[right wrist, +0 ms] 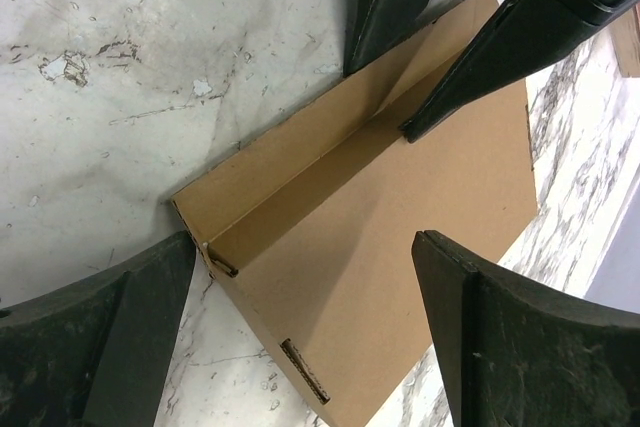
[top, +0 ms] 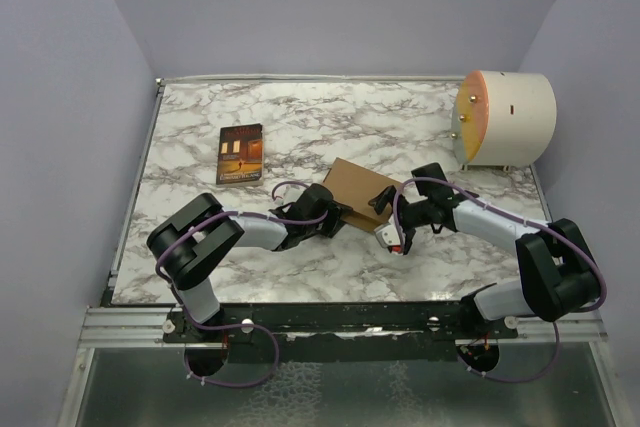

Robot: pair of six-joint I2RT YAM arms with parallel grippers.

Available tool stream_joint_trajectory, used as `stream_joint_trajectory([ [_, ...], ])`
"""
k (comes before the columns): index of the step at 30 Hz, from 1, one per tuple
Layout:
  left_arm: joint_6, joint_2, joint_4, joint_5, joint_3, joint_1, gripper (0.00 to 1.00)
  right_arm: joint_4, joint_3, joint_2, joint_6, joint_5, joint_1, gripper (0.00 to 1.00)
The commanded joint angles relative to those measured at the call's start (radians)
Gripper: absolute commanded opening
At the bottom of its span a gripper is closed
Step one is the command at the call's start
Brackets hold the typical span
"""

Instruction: Fold the paper box

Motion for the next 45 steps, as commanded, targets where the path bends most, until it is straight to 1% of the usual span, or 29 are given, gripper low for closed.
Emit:
stream_joint_trajectory([
  [1,0.032,0.058,-0.171,-0.018,-0.021,0.006,0.44,0.045,0.026,-0.008,0.022,-0.009,0.015,0.91],
  [5,0.031,0.061,-0.171,-0.017,-0.021,0.006,0.44,0.048,0.026,-0.003,0.025,0.006,0.015,0.9],
  [14,0.031,0.063,-0.17,-0.017,-0.027,0.007,0.44,0.034,0.058,0.008,0.025,0.055,0.015,0.84],
  [22,0.032,0.064,-0.167,-0.015,-0.031,0.01,0.44,0.019,0.073,0.013,0.017,0.076,0.015,0.81],
  [31,0.036,0.064,-0.166,-0.011,-0.036,0.019,0.44,-0.001,0.082,0.03,0.011,0.106,0.015,0.76],
  [45,0.041,0.064,-0.166,-0.007,-0.034,0.026,0.44,-0.01,0.085,0.029,0.006,0.136,0.01,0.75],
])
